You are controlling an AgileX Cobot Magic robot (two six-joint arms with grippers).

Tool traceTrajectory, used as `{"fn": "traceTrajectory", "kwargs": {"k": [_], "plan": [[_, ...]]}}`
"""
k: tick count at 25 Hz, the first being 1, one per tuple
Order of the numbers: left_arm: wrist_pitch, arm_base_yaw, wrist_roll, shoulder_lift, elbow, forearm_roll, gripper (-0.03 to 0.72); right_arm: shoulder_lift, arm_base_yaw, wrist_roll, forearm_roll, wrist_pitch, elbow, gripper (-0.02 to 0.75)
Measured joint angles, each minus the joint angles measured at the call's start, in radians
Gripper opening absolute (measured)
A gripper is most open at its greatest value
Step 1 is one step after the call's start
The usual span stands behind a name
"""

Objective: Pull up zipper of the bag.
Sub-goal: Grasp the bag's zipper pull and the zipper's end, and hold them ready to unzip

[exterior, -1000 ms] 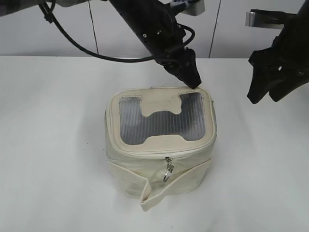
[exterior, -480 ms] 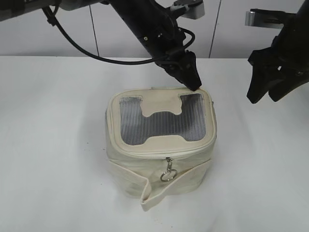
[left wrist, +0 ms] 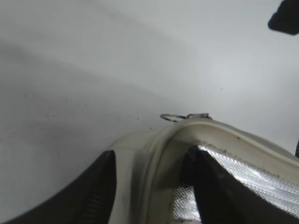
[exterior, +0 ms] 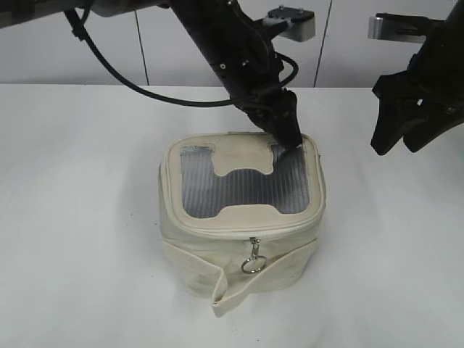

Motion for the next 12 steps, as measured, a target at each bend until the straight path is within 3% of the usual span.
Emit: {"fn": "traceTrajectory", "kwargs": {"k": [8,12], "plan": [[-0.004,-0.019,0.015,-0.002,0.017,0.028,0.405,0.0,0.0,0.0,0.0,0.0,0.0,0.428],[-0.001,-0.02,0.021,0.004,0.018,0.015,0.33,0.0,0.0,0.0,0.0,0.0,0.0,0.422]]}}
